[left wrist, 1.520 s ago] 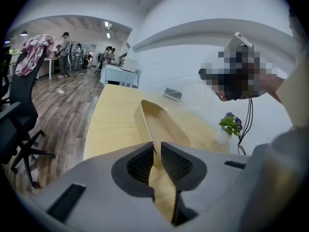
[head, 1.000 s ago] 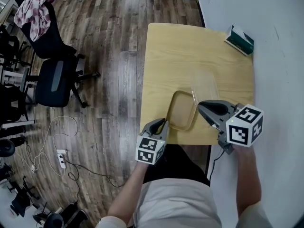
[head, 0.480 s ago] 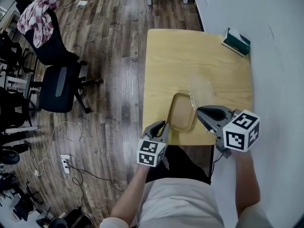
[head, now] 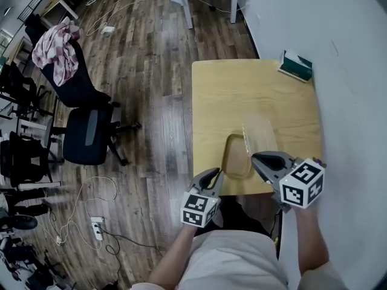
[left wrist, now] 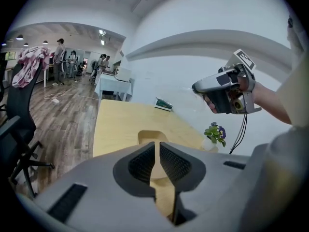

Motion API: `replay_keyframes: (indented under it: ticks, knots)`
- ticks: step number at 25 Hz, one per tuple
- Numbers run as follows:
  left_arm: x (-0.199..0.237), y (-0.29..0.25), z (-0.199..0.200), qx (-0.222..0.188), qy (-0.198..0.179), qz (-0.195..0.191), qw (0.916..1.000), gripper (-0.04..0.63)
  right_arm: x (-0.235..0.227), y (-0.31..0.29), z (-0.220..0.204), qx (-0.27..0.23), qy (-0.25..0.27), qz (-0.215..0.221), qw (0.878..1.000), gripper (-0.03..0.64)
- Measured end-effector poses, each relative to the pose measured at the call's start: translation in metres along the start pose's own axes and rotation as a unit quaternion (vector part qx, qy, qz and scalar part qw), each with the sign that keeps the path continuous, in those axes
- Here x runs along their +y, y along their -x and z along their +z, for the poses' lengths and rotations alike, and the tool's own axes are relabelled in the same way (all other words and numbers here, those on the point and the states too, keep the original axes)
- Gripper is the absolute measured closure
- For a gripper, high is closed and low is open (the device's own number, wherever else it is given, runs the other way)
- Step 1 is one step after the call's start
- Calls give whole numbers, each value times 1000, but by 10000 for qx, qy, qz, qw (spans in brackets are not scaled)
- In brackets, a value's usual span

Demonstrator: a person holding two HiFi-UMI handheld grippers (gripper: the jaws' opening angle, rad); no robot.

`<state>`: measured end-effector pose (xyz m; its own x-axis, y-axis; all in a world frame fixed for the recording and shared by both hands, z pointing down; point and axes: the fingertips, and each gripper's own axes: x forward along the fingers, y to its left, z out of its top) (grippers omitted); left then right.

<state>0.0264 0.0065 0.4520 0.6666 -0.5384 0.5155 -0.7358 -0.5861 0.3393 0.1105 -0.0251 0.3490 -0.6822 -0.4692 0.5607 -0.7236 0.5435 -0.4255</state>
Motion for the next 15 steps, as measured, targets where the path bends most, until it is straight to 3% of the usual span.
replay_keyframes:
  ticks: [15]
  knots:
    - [-13,49,49,-241,-664,-947,9930,563,29,19,-3,-995,-668,-859,9891,595]
